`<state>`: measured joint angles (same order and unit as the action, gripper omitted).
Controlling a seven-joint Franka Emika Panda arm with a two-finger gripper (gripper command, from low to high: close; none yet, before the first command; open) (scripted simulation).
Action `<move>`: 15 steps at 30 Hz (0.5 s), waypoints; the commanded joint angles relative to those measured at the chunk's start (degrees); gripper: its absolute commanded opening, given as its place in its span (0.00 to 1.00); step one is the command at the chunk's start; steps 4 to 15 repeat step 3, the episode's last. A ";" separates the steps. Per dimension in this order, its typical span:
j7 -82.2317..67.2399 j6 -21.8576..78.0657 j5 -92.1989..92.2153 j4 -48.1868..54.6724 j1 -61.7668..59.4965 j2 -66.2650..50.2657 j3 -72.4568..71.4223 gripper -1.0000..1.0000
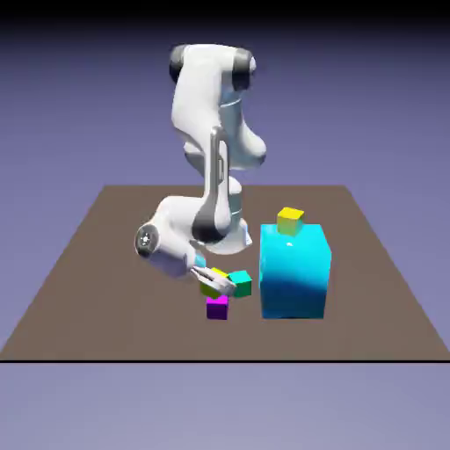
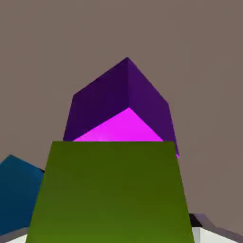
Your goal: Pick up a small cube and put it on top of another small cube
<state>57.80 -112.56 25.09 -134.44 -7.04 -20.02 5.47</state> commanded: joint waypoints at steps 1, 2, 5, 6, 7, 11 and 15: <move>0.00 0.00 0.00 0.00 0.00 0.00 0.00 1.00; 0.64 2.49 -0.88 1.49 -0.33 1.05 0.47 1.00; 1.27 4.98 -1.76 2.98 -0.65 2.11 0.94 1.00; 1.27 4.98 -1.76 2.98 -0.65 2.11 0.94 1.00; 1.27 4.98 -1.76 2.98 -0.65 2.11 0.94 1.00; 1.27 4.98 -1.76 2.98 -0.65 2.11 0.94 1.00; 1.27 4.98 -1.76 2.98 -0.65 2.11 0.94 1.00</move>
